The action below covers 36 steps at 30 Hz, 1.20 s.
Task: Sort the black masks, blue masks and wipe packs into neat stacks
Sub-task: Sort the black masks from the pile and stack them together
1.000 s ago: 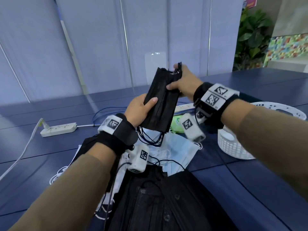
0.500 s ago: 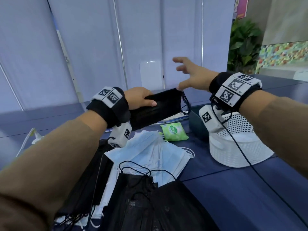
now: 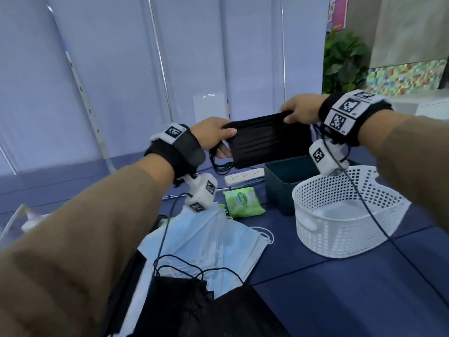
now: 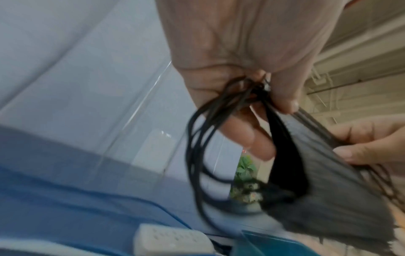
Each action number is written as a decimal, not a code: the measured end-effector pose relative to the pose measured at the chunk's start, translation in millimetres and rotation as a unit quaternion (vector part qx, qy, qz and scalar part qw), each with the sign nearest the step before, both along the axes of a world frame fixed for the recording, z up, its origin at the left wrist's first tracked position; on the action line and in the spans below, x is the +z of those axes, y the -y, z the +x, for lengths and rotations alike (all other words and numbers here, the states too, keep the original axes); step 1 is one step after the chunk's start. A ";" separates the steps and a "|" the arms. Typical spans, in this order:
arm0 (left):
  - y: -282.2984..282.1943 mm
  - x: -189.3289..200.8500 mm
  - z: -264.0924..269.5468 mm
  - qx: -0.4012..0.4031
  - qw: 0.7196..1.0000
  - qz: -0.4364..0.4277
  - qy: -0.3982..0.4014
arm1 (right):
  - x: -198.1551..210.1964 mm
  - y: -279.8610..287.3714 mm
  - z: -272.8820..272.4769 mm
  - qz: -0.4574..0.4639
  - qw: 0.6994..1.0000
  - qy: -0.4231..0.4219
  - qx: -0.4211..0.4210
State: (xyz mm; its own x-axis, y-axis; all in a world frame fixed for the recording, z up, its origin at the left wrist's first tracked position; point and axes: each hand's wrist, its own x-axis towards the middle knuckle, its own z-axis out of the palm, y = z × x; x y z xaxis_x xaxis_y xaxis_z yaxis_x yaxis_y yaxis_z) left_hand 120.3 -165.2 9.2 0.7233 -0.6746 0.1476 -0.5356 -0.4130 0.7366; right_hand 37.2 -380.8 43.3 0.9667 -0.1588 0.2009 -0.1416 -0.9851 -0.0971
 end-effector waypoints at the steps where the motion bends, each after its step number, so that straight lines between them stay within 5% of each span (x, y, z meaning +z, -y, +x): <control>1: 14.8 -6.3 -1.6 0.013 0.998 -0.048 -0.032 | 0.7 13.1 2.2 -0.005 1.000 -0.005 -0.026; 4: 60.9 -20.9 -2.5 0.066 0.986 -0.124 -0.087 | -2.9 42.6 7.8 0.007 0.997 0.020 -0.076; 6: 90.5 -32.1 1.8 0.094 0.989 -0.098 -0.066 | -10.4 53.6 11.2 0.002 0.995 0.028 -0.093; 8: 113.3 -44.3 11.2 0.085 0.995 0.047 0.015 | -20.3 64.7 21.2 -0.021 0.995 -0.007 -0.098; 11: 133.5 -53.7 14.4 0.049 0.959 0.271 0.063 | -40.2 83.3 38.0 -0.032 0.989 -0.096 -0.106; 15: 158.5 -69.2 22.3 -0.036 0.866 0.451 0.212 | -62.4 96.3 51.0 -0.035 0.983 -0.154 -0.096; 23: 186.4 -116.8 70.5 -0.017 0.816 0.506 0.277 | -75.4 85.0 65.7 -0.058 0.943 -0.320 -0.066; 26: 177.3 -102.3 38.8 -0.020 0.801 0.497 0.332 | -76.8 80.0 67.7 -0.113 0.920 -0.365 -0.088; 32: 180.8 -105.9 31.7 -0.125 0.819 0.487 0.278 | -73.4 64.6 66.5 -0.181 0.921 -0.327 -0.113; 36: 171.9 -107.0 30.2 -0.141 0.841 0.452 0.261 | -67.7 57.9 63.7 -0.102 0.942 -0.302 -0.102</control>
